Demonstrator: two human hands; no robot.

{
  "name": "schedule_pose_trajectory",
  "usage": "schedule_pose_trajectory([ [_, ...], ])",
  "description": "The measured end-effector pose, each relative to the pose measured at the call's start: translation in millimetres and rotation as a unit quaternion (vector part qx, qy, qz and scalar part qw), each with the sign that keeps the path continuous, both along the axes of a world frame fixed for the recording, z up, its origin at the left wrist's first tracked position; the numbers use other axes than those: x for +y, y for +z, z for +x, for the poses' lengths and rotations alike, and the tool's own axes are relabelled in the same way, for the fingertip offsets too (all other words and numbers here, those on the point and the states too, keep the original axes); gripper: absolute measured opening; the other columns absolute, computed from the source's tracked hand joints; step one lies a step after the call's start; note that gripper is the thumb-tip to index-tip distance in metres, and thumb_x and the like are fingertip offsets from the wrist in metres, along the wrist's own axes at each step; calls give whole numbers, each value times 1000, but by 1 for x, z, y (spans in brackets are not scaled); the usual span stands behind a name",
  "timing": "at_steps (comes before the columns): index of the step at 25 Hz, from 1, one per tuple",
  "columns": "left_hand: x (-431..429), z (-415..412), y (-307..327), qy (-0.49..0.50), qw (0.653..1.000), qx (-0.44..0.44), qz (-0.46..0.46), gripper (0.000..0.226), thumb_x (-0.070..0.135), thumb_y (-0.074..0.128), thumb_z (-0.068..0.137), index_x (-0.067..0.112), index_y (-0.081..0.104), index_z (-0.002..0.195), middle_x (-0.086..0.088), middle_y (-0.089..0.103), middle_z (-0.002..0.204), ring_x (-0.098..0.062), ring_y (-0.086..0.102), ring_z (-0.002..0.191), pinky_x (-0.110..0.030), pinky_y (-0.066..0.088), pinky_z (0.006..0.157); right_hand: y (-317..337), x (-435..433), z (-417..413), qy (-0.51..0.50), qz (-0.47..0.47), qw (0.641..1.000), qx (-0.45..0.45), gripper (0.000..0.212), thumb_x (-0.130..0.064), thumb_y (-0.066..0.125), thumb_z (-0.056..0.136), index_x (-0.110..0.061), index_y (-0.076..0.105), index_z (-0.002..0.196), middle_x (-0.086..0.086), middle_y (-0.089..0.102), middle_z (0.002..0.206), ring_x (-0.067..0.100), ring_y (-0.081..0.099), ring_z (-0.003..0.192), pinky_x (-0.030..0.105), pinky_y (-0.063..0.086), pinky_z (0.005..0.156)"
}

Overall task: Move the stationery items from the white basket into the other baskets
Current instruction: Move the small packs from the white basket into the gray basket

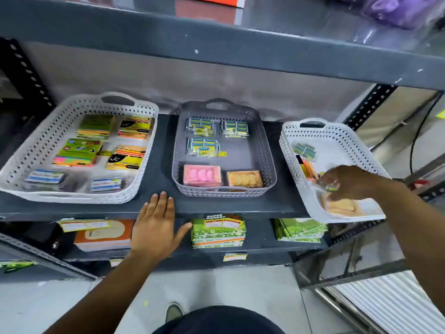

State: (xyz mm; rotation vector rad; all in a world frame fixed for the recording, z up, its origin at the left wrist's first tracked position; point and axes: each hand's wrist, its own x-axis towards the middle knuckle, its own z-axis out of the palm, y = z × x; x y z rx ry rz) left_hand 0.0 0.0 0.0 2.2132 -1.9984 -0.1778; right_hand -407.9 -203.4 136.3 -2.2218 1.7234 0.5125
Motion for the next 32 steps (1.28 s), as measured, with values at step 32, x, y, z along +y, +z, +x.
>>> schedule_pose_trajectory([
  [32,-1,1,2,27,999,-31,13,89,72,27,80,4,42,134,-17,39,143,-34,32,132,-47,25,106,-5,-5,181,229,-18,972,-48,44,-32,73,56,-32,65,100,-8,63,97,18,58,93,37,52,81],
])
